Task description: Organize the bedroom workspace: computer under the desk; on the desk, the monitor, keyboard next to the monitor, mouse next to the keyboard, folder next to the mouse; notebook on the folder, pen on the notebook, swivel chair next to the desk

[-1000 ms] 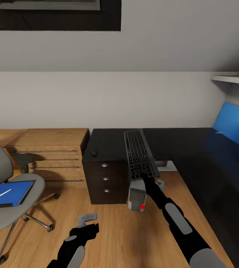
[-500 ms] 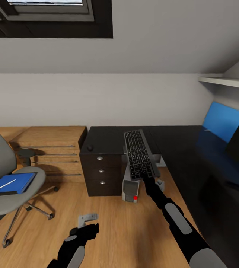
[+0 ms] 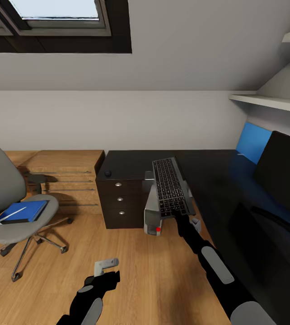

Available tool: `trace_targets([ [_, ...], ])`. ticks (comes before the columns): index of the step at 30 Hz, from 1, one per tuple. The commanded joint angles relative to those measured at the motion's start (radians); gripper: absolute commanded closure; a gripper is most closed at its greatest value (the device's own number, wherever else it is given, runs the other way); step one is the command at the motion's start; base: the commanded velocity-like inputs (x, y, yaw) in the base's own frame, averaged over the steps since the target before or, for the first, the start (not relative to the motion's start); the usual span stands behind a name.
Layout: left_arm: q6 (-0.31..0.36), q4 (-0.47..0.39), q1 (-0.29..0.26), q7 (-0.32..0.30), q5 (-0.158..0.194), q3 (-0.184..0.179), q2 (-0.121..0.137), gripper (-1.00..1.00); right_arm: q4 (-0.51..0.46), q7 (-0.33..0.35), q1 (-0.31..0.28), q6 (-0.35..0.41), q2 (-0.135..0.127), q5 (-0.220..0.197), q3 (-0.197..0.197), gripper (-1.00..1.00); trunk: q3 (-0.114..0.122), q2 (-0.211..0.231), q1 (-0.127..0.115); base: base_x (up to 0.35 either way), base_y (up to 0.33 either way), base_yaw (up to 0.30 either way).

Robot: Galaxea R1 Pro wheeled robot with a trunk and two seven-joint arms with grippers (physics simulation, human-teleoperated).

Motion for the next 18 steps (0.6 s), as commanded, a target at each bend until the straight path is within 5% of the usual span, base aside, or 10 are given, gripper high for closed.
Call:
trace_targets([
  [1,0.001,-0.001,-0.001,0.010,0.010,-0.001,0.000,-1.00,0.000,0.003,-0.001,0.002,-0.001,-0.012,0.002,1.00,0.002,0.006,-0.005,-0.331,-0.163,0.000],
  [16,0.001,-0.001,-0.001,0.011,0.010,-0.002,-0.001,-1.00,0.002,0.004,-0.001,0.020,-0.008,-0.015,0.003,1.00,0.049,0.111,-0.062,-0.240,-0.265,0.000],
  [18,0.001,-0.001,-0.001,0.011,0.010,-0.001,0.000,-1.00,0.003,0.004,-0.001,0.022,-0.005,-0.068,0.003,1.00,0.055,0.125,-0.070,-0.227,-0.278,0.000],
])
